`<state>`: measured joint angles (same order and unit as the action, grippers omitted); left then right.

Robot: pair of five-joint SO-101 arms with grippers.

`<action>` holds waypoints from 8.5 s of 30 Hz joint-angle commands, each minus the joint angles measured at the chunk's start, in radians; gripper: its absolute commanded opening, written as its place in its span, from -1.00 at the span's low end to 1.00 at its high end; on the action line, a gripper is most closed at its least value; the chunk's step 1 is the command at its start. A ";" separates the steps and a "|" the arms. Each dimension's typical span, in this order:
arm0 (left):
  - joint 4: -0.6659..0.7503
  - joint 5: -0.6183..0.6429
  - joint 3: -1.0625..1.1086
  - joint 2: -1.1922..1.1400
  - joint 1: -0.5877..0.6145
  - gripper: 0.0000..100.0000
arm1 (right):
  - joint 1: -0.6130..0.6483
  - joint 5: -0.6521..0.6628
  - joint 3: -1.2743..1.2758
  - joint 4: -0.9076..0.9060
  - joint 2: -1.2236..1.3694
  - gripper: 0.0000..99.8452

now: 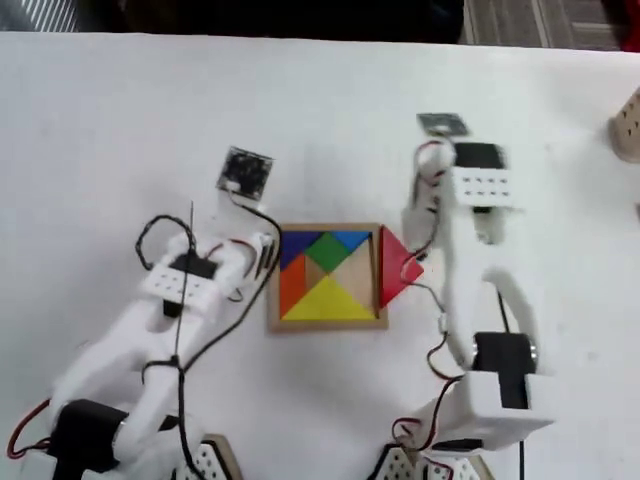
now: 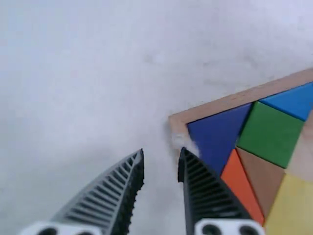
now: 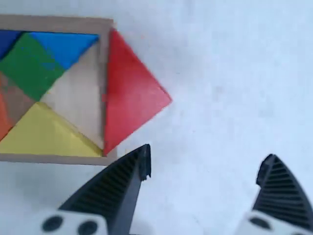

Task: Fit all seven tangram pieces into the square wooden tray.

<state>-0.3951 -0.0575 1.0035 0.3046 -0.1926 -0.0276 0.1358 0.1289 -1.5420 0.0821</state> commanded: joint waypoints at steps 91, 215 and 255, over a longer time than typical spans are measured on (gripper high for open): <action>-0.307 0.218 -0.434 -0.170 -0.361 -0.92 | -0.343 0.040 0.295 0.394 0.054 -0.33; -0.250 0.219 0.293 0.670 -0.022 -0.93 | 0.429 -0.063 0.298 0.823 0.033 -0.93; -0.199 0.227 0.279 0.670 0.097 -0.92 | 0.779 -0.153 0.470 0.754 -0.094 -0.96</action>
<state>-0.6191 0.1588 1.3073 0.9505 -0.1066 0.7380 -0.0222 0.6153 -0.7994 -0.0299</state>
